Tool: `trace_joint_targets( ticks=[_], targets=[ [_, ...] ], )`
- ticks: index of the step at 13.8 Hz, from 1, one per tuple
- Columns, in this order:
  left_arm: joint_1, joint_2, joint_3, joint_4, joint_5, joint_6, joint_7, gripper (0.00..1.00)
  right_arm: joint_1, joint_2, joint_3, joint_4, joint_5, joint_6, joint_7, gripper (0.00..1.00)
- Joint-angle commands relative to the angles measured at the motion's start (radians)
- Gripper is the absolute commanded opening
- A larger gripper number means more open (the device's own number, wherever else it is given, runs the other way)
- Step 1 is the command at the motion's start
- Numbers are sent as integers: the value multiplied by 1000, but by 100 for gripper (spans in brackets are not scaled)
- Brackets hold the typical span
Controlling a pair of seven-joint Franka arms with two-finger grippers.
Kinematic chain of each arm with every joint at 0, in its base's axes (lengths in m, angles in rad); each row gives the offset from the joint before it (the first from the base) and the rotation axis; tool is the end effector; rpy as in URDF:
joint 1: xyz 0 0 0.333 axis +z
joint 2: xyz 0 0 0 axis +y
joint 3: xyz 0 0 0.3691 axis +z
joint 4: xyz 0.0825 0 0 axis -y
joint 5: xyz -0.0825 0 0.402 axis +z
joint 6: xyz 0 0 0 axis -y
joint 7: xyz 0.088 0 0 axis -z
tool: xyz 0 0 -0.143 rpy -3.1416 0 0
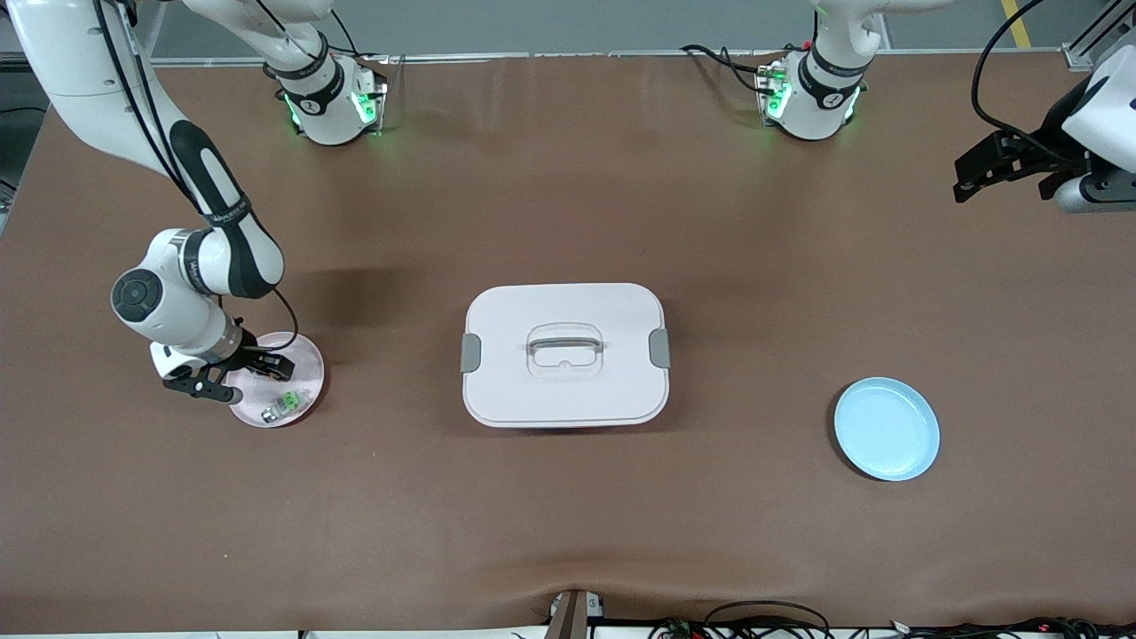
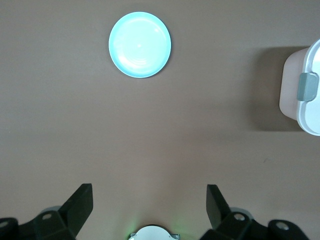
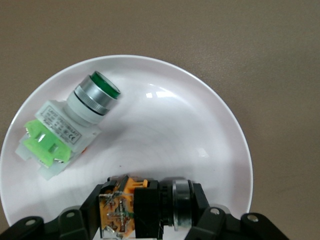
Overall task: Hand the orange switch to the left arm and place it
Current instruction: 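Close the right gripper on the black-orange switch and lift it, then carry the switch over the white box while the left gripper reaches toward it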
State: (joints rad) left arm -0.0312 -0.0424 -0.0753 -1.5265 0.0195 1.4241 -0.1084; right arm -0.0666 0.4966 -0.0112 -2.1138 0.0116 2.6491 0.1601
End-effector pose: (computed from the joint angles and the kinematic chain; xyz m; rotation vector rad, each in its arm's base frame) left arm 0.5366 -0.0554 0.6742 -3.1114 -0.0067 0.0893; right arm 0.6148 -0.0481 0.1739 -3.1152 0.3860 -0.0608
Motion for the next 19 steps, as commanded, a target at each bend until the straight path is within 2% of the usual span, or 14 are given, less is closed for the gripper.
trace_joint_targets(
  ticks=[1,3,5,7,9,12,14,17,19],
  targets=[
    [5,4,-1,9,0,-7,-1,100,-9,-6,16,11,66,-41,33,0],
    [5,-4,2,17,-1,-8,-1,100,-2,-24,26,62,189,-179,33,0],
    [5,-8,2,16,-1,-11,-1,100,-2,-29,30,180,293,-420,41,0],
    [5,-16,2,14,-1,-16,-1,100,-9,-32,30,291,347,-628,109,0],
    [5,-17,2,15,-1,-16,-1,100,1,-44,36,365,355,-748,261,0],
    [5,-17,0,15,-1,-16,-2,100,43,-69,88,454,398,-840,540,0],
    [7,-17,2,20,-3,-16,4,100,66,-69,114,511,462,-880,678,0],
    [13,-25,6,19,-1,-20,13,100,114,-69,119,558,563,-883,841,0],
    [25,-27,6,19,-1,-33,22,100,177,-69,119,606,582,-879,967,0]
  ],
)
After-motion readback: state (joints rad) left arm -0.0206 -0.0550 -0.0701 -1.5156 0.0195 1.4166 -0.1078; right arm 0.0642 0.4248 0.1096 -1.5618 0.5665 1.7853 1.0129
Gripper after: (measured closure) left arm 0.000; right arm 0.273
